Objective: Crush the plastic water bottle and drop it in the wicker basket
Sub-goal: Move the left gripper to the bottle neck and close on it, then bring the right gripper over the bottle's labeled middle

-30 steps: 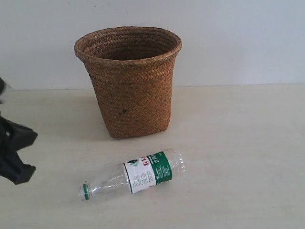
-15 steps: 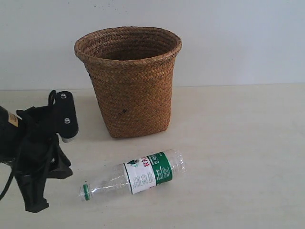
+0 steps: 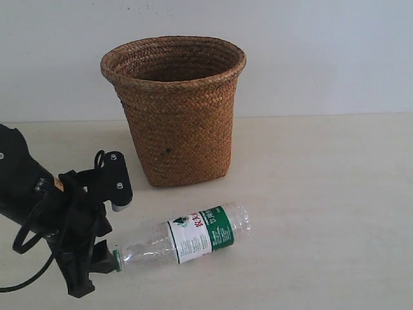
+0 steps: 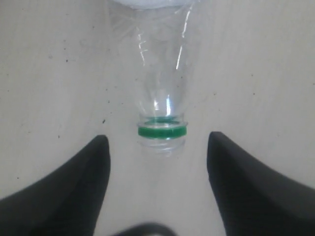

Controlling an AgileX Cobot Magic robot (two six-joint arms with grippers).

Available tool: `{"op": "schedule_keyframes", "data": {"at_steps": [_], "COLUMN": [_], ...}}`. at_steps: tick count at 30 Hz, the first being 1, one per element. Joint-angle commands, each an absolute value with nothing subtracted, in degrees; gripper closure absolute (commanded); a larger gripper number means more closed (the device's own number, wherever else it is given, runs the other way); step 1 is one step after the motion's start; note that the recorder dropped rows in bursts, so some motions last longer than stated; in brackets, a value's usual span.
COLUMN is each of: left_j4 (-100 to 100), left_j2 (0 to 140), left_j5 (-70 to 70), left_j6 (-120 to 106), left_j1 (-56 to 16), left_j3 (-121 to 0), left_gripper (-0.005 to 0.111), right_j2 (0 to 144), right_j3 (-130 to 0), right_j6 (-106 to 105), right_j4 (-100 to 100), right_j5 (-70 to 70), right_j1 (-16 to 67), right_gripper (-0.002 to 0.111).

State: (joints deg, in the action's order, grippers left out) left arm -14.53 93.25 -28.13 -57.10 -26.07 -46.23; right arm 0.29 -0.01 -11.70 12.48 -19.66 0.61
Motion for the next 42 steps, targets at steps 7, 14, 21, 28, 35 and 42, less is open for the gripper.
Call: {"op": "schedule_keyframes", "data": {"at_steps": [7,14,21,28,35,42], "left_j4": [-16.2,-16.2,-16.2,-15.6,-15.6,-15.2], "left_j2": [98.5,100.8,103.3,103.5,103.5,103.5], "left_j5": [-22.6,-19.9,-17.4,-17.4,-18.4,-18.3], "left_j6": [-58.0,-58.2,-58.2,-61.6,-67.0,-67.2], "left_j1": [-26.5,-26.5,-26.5,-26.5,-26.5,-26.5], "left_j3": [-46.5,-46.6,-46.9,-46.9,-46.9,-46.9], "left_gripper": [0.052,0.052,0.052,0.095,0.103,0.103], "right_j2": [0.0,0.0,0.0,0.0,0.0,0.0], "right_j3": [0.0,0.0,0.0,0.0,0.0,0.0], "right_j6": [-11.7,-11.7,-11.7,-11.7,-11.7,-11.7], "right_j4": [12.3,12.3,12.3,12.3,12.3,12.3], "right_j5": [-19.6,-19.6,-19.6,-19.6,-19.6,-19.6], "right_j1": [0.3,0.3,0.3,0.3,0.3,0.3], "right_gripper": [0.109,0.109,0.109,0.109,0.109,0.109]}}
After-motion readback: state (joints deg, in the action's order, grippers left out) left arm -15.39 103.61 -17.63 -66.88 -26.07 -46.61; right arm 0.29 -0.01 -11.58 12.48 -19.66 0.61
